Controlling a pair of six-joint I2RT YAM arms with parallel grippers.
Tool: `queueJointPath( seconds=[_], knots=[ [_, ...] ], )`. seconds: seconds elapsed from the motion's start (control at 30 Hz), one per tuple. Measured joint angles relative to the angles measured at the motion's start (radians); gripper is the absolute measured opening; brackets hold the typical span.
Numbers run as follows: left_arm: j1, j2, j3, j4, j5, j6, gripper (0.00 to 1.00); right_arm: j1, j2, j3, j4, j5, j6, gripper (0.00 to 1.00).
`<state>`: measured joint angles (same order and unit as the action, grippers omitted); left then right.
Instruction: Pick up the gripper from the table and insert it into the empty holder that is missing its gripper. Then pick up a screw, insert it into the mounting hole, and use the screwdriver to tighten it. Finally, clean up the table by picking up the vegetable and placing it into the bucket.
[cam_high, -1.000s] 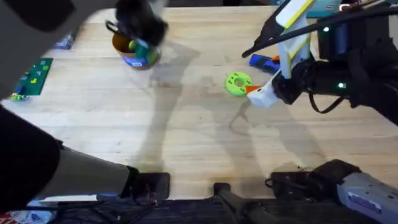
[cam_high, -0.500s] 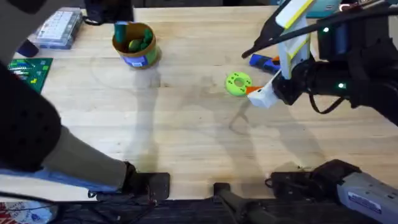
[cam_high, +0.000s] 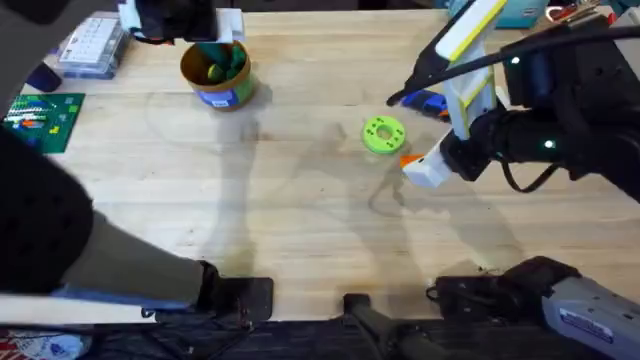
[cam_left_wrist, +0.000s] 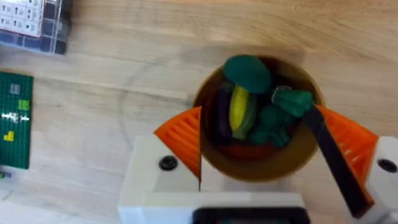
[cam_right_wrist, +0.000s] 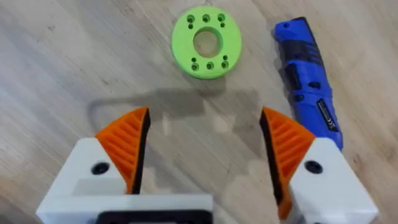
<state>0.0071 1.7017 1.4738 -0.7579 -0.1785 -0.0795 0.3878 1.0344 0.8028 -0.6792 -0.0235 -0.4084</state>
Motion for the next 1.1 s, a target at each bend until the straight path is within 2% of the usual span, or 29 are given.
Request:
queueJointPath(
  seconds=[0.1,0.27,0.4,0.47,0.5,0.6,0.7,1.1],
  knots=[
    [0.0,-0.065,0.001,-0.057,0.004,0.0,0.988,0.0,0.0,0.0,0.044,0.0,0.0,0.976],
    [0.0,-0.223,0.001,-0.224,0.034,0.026,0.988,0.0,0.0,-0.001,0.136,0.0,0.0,0.976],
    [0.0,-0.38,0.001,-0.349,0.094,0.068,0.988,0.0,0.0,-0.001,0.189,0.0,-0.003,0.976],
    [0.0,-0.453,0.001,-0.376,0.128,0.094,0.988,0.0,0.0,-0.001,0.237,0.0,-0.004,0.976],
    [0.0,-0.545,0.002,-0.391,0.172,0.138,0.988,0.0,0.0,-0.003,0.338,0.0,-0.004,0.976],
    [0.0,-0.614,0.003,-0.412,0.199,0.17,0.988,0.0,-0.002,-0.003,0.42,0.0,-0.004,0.976],
    [0.0,-0.662,0.003,-0.441,0.216,0.186,0.988,0.0,-0.017,-0.003,0.431,0.0,-0.004,0.976],
    [0.0,-0.662,0.003,-0.441,0.216,0.186,0.988,0.0,-0.017,-0.003,0.431,0.0,-0.004,0.976]
  ],
)
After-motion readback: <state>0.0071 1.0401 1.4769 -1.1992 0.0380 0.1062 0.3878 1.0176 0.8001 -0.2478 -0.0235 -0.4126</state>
